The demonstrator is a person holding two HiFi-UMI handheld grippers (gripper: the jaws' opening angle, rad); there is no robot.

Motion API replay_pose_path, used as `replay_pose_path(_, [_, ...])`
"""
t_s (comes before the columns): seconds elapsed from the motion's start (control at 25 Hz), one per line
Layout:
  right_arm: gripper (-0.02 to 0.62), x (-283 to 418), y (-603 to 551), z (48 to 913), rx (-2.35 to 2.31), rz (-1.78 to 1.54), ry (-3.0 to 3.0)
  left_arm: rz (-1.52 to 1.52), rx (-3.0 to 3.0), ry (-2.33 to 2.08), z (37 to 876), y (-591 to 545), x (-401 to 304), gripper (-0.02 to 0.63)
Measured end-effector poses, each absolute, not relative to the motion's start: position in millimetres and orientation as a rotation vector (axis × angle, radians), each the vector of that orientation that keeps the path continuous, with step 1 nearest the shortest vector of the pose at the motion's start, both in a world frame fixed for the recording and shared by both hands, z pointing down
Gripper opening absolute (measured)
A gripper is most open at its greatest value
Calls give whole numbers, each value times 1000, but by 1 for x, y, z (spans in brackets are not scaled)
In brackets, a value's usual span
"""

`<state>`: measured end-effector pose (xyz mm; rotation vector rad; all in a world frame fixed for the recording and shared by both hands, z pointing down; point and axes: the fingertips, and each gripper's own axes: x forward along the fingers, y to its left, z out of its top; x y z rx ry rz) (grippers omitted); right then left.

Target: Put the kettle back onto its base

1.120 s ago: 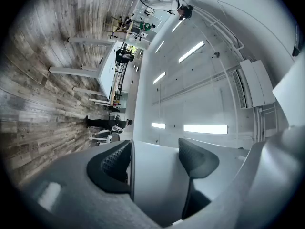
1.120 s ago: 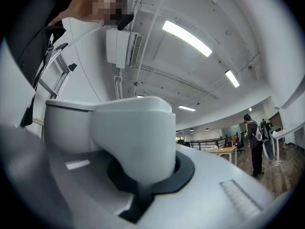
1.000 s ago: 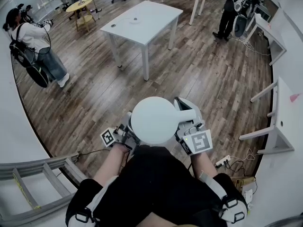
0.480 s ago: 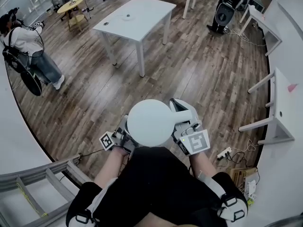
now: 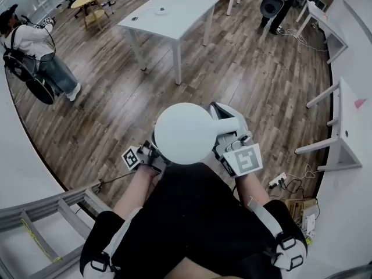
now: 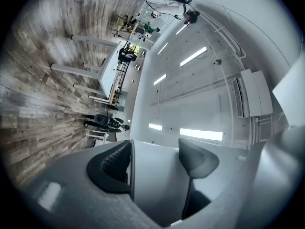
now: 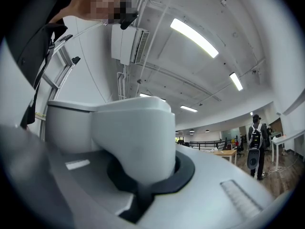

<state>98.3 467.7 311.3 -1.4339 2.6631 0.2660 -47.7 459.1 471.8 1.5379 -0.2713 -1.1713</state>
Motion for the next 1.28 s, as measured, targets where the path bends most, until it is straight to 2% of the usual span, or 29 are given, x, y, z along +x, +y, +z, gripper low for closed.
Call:
replay_pose_path(0.52, [5, 46, 445, 319, -1365, 247, 2702, -1211, 1509, -301, 478, 445, -96, 322])
replay_pose_path(1.04, [5, 50, 332, 333, -1182, 175, 2722, -1265, 1539, -434, 489, 349, -98, 322])
replay_pose_path(1.28, [5, 78, 277, 331, -1182, 171, 2719, -1272, 1548, -442, 483, 297, -74, 322])
